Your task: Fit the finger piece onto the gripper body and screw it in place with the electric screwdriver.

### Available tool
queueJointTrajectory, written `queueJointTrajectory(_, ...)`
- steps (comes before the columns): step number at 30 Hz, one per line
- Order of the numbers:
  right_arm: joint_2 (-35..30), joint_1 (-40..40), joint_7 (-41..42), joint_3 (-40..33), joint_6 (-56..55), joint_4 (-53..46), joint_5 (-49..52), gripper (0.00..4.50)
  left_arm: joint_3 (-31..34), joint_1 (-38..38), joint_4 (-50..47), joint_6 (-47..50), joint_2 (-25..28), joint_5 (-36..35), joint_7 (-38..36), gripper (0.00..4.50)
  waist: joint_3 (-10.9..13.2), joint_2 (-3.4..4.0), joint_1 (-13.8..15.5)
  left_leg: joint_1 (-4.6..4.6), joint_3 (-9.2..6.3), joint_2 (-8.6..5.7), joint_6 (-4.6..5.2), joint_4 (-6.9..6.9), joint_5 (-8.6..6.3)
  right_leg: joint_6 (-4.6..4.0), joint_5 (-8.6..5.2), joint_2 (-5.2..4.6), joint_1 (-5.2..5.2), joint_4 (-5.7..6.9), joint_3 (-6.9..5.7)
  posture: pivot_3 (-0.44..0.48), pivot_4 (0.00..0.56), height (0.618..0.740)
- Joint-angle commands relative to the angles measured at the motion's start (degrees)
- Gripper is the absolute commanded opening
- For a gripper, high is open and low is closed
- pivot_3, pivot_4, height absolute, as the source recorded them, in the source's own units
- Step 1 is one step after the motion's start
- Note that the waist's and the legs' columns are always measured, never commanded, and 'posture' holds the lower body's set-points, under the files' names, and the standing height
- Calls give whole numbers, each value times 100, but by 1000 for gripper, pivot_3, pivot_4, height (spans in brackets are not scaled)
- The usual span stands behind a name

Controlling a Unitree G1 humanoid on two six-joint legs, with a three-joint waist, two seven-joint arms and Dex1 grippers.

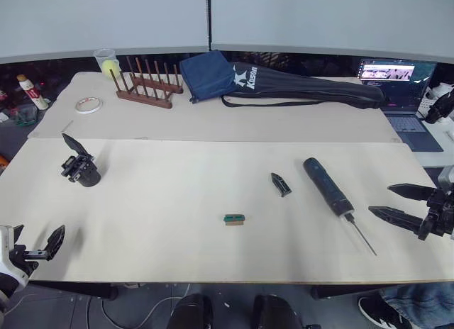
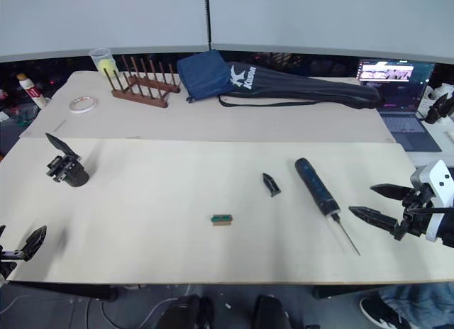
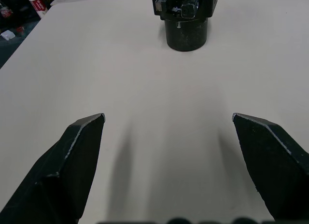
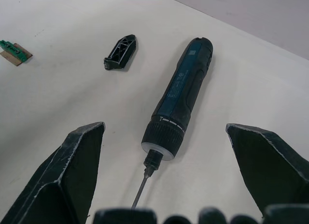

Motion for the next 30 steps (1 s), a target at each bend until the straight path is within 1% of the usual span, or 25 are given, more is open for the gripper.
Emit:
queueJointTrajectory(1,-55,-233,41,-30,-202,137,25,4472,94,-114,-93,-32,86,-77,15,4500,0,0,0,0,0,0,0,0,0,0,0,0,0,0,0,0,150,740)
queueJointTrajectory(6,-121,-770,242,363,-369,185,50,4472,-84,-450,158,54,348,-54,-134,4500,0,0,-7,3,0,0,-3,2,2,-1,1,2,1,5,-1,0,150,740)
queueJointTrajectory(9,-125,-1198,434,817,-377,-55,132,4472,-166,-637,397,39,551,46,-223,4500,0,0,-25,2,1,0,11,1,12,4,3,3,0,6,-1,0,150,740)
queueJointTrajectory(11,-101,-1564,599,1174,-253,-291,280,4472,-243,-816,638,-3,678,109,-280,4500,0,1,-51,2,1,2,21,0,24,20,13,5,-2,8,-1,0,150,740)
queueJointTrajectory(14,-16,-2089,763,1621,-18,-580,547,4472,-376,-1172,1071,-123,796,150,-344,4500,0,1,-62,2,0,4,18,0,23,20,13,4,-5,10,-2,0,150,740)
queueJointTrajectory(16,75,-2407,823,1896,117,-772,727,4472,-530,-1457,1419,-275,857,250,-381,4500,0,0,-62,1,-2,4,-5,0,9,20,14,3,-6,8,-4,0,150,740)
queueJointTrajectory(18,196,-2678,858,2127,149,-882,809,4472,-690,-1736,1734,-419,897,347,-378,4500,0,-1,-46,-2,-2,2,-5,0,10,26,18,1,-5,6,-8,0,150,740)
queueJointTrajectory(22,486,-3138,800,2425,226,-892,901,4472,-918,-2313,2358,-714,905,466,-360,4500,0,-1,-25,-5,0,-1,-18,3,13,30,23,-5,-6,4,-10,0,150,740)
queueJointTrajectory(24,618,-3293,792,2527,253,-882,903,4472,-1040,-2600,2681,-918,876,550,-320,4500,0,-6,-23,-6,0,0,-41,4,27,33,26,-5,-6,5,-11,0,150,740)
queueJointTrajectory(30,748,-3407,839,2662,191,-802,836,4472,-1394,-3377,3584,-1463,805,813,-153,4500,-1,-7,-12,-7,3,-1,-40,3,34,36,33,-5,-6,8,-15,0,150,740)
